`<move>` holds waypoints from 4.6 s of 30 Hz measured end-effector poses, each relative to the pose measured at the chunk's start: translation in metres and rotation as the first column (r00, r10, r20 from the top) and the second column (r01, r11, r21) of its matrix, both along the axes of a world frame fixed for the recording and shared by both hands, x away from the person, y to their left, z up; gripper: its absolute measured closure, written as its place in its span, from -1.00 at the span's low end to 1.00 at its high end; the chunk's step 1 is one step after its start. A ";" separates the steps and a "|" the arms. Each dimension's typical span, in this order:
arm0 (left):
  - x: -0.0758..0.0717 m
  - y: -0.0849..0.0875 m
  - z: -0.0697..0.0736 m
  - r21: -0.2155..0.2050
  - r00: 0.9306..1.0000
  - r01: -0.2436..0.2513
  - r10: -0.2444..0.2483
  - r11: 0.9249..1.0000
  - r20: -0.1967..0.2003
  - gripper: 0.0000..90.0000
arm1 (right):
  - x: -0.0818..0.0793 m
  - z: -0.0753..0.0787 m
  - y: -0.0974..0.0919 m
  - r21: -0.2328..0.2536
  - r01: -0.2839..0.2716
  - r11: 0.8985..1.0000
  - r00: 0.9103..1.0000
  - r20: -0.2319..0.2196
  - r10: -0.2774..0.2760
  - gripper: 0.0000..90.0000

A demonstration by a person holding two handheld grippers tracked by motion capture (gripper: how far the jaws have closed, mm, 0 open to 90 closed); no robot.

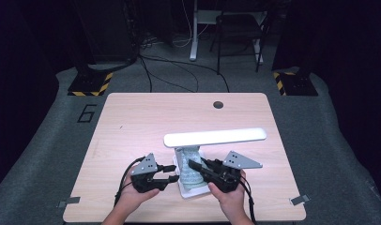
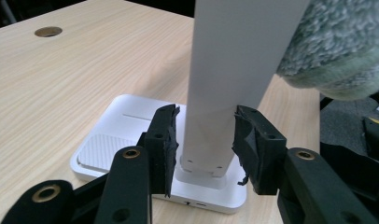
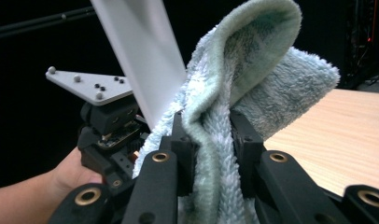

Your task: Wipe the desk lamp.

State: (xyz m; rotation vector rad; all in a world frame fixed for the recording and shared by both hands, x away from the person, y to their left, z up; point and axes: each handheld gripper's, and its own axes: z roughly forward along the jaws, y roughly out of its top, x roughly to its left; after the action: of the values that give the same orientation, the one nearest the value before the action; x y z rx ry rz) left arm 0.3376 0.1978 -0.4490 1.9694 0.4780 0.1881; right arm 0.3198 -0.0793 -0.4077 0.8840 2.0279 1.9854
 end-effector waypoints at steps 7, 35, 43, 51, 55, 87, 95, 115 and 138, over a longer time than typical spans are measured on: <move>-0.001 -0.015 -0.004 0.037 1.000 0.005 -0.006 0.999 0.021 0.04 | 0.002 -0.001 -0.003 0.005 -0.003 1.000 1.000 -0.010 0.003 0.65; 0.005 -0.025 -0.006 0.024 0.998 0.011 -0.013 1.000 0.065 0.18 | 0.005 0.008 0.005 0.041 -0.027 0.999 0.998 -0.061 0.029 0.67; 0.005 -0.026 -0.004 0.038 0.998 0.004 -0.006 0.999 0.061 0.18 | 0.003 0.028 0.000 0.182 -0.077 0.980 0.994 -0.065 0.090 0.67; 0.005 -0.029 -0.004 0.027 0.998 -0.025 0.024 0.999 0.056 0.18 | 0.002 0.039 -0.005 0.315 -0.126 0.941 0.984 -0.083 0.160 0.68; 0.005 -0.029 -0.003 0.034 0.999 -0.017 0.015 0.999 0.048 0.17 | 0.001 0.034 -0.007 0.319 -0.108 0.942 0.990 -0.050 0.130 0.68; 0.000 -0.033 0.021 -0.010 0.990 -0.093 0.093 0.996 0.106 0.17 | -0.021 0.030 -0.006 0.325 0.095 0.941 0.991 0.061 -0.121 0.69; -0.001 -0.033 0.021 -0.008 0.989 -0.100 0.101 0.995 0.108 0.17 | -0.025 0.029 -0.021 0.264 0.212 0.941 0.963 0.107 -0.247 0.69; 0.001 -0.031 0.021 -0.026 0.988 -0.123 0.125 0.992 0.090 0.17 | -0.036 0.038 -0.002 0.136 0.280 0.950 0.913 0.268 -0.307 0.69; 0.003 -0.037 0.021 -0.005 0.987 -0.122 0.122 0.993 0.107 0.17 | -0.038 0.031 -0.007 0.063 0.455 0.888 0.818 0.365 -0.445 0.69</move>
State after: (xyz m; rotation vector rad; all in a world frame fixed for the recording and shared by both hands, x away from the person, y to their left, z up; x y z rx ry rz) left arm 0.3404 0.1610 -0.4278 1.9220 0.5288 0.3698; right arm 0.2819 -0.0868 -0.3766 0.8129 1.4654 1.6968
